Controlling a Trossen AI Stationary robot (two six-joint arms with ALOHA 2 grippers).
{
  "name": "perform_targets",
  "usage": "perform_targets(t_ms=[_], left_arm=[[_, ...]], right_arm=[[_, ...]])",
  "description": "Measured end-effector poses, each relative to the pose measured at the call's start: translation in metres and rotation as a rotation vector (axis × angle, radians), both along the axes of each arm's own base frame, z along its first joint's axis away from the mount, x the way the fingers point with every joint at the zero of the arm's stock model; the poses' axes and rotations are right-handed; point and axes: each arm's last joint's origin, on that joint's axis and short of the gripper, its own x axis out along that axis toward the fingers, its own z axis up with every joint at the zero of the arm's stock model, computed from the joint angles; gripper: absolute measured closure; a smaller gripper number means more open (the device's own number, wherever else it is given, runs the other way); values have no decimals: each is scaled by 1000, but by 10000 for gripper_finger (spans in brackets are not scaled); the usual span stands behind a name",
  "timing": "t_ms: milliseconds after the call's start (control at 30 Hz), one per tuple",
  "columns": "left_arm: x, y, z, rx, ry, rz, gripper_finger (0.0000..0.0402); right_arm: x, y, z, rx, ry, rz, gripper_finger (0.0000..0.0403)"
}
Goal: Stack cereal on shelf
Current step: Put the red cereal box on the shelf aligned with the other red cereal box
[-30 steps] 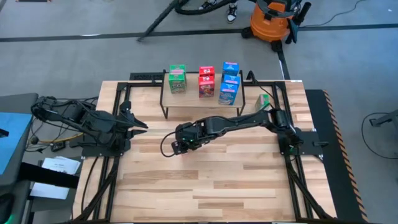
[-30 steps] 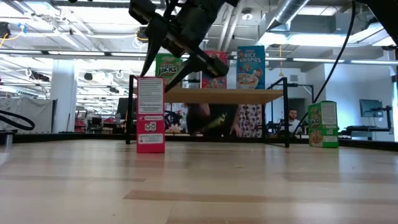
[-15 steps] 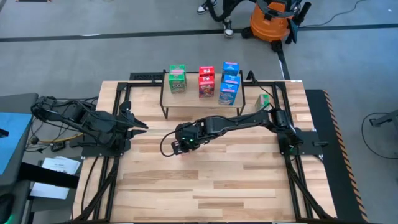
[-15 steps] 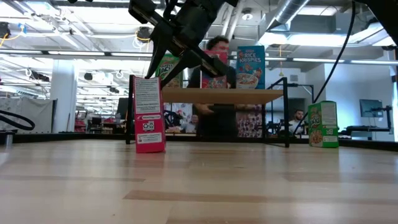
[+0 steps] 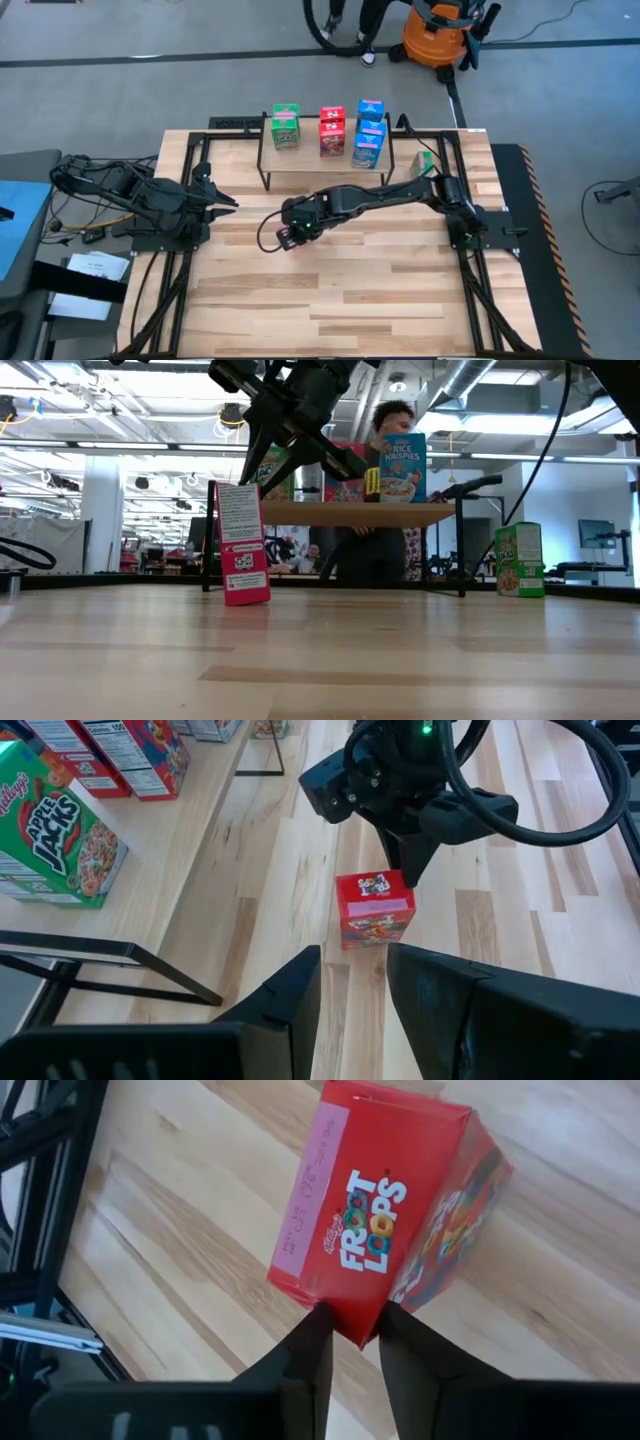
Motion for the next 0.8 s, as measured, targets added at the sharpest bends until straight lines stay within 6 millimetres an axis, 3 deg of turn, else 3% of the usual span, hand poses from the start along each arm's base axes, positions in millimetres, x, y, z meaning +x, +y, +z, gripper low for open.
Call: perform_targets(t_ms=[367,800], left_arm=[[0,0,0,0,0,0,294],[0,0,0,0,0,0,294]], right_arm=[[1,0,1,0,-11,30,377],[-2,0,8,-8,-28,65,398]])
